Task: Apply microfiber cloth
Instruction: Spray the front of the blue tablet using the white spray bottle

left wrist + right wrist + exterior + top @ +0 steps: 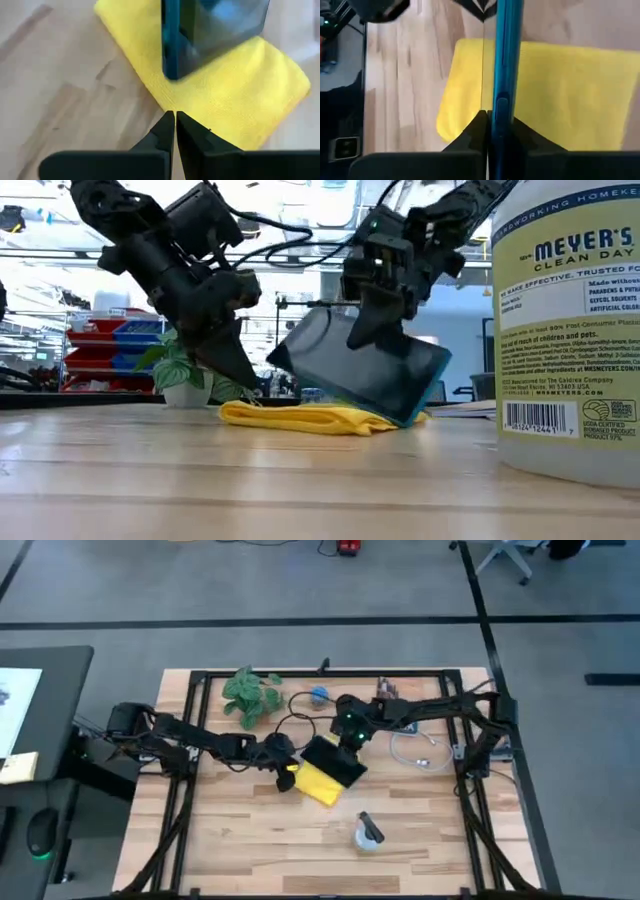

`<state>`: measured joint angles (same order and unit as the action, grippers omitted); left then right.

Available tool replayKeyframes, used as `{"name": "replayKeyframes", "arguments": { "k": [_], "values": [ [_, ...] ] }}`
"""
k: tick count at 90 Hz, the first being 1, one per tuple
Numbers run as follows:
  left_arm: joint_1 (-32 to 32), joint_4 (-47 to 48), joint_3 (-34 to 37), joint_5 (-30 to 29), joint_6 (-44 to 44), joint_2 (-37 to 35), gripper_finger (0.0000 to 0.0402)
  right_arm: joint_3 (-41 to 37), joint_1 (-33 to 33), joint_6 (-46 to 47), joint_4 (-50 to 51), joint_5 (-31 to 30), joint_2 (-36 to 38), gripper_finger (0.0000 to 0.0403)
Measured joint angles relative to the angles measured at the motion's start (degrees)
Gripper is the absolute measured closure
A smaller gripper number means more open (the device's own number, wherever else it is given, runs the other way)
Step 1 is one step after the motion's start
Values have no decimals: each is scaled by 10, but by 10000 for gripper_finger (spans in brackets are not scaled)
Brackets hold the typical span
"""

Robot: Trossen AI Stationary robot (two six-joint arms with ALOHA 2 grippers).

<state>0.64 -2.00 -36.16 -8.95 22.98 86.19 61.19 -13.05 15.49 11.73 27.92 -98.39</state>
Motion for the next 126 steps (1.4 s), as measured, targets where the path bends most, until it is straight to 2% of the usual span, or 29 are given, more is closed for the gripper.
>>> {"name": "replayKeyframes", "arguments": {
  "k": [11, 22, 35, 52, 60, 75, 82, 92, 103, 114, 126],
  "values": [
    [1, 15, 0, 1, -3, 0, 402, -64, 0, 31, -95, 12, 10, 385],
    [7, 13, 0, 2, -17, 1, 402, -130, 2, 82, -232, 19, 12, 385],
    [17, -13, 0, 10, -32, 1, 402, -168, 17, 102, -366, 10, 12, 385],
    [23, -45, 0, 22, -48, 1, 402, -170, 37, 69, -412, -27, 12, 385],
    [23, -43, 0, 27, -49, 0, 399, -188, 46, 64, -469, -44, 11, 385],
    [23, 12, 0, 32, -58, -43, 362, -251, 49, 86, -597, -71, 12, 385],
    [23, 3, 14, 32, -71, -81, 337, -282, 47, 94, -654, -101, 12, 385],
    [19, -61, 56, 32, -91, -135, 302, -313, 48, 93, -743, -137, 12, 385],
    [15, -247, 132, 40, -99, -165, 277, -324, 58, 70, -799, -171, 13, 385],
    [13, -449, 197, 37, -99, -143, 272, -324, 66, 52, -817, -198, 13, 385],
    [4, -563, 213, 29, -80, -89, 271, -322, 71, 50, -829, -218, 13, 385]
  ]
}}
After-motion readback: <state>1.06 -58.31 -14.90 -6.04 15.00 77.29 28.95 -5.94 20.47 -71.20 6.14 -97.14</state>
